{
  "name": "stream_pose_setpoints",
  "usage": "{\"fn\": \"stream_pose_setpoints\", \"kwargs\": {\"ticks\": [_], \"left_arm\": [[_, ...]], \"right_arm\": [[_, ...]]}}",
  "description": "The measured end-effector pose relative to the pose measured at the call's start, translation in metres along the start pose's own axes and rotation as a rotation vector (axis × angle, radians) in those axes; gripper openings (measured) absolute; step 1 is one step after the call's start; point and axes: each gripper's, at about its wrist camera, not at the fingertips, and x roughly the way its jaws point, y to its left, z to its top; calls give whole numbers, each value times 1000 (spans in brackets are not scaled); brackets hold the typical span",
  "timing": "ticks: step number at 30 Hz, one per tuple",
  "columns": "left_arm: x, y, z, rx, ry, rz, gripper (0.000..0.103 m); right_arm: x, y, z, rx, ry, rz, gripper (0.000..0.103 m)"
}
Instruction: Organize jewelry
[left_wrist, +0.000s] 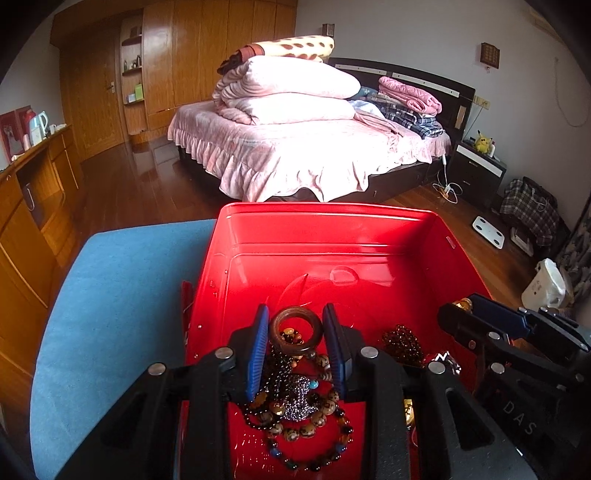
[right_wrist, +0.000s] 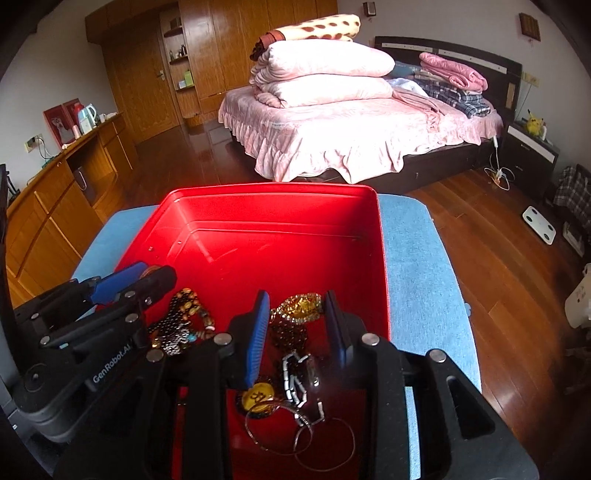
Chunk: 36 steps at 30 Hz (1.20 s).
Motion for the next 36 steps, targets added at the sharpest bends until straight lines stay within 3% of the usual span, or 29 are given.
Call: {"fn": "stream_pose_setpoints", "kwargs": {"ticks": [2,14,20,29,36], "left_arm": [[-1,-1,-1,7,-6,4,41],[-36,8,-1,-18,-85,-10,67],[-54,13,-9,-11,-129,19,80],[-71,30,-33,-24,-142,49,87],[-93,39,-63,-33,-170,68,92]], "right_arm": [[0,0,-1,1,-8,-10,44],[-30,-9,-8,24,-85,0,43],[-46,-11,-18,33,-119,-4,43],[-57,-19,-44,72,-118,-8,45],[-79,-17,-70,88,-148,3,63]]}}
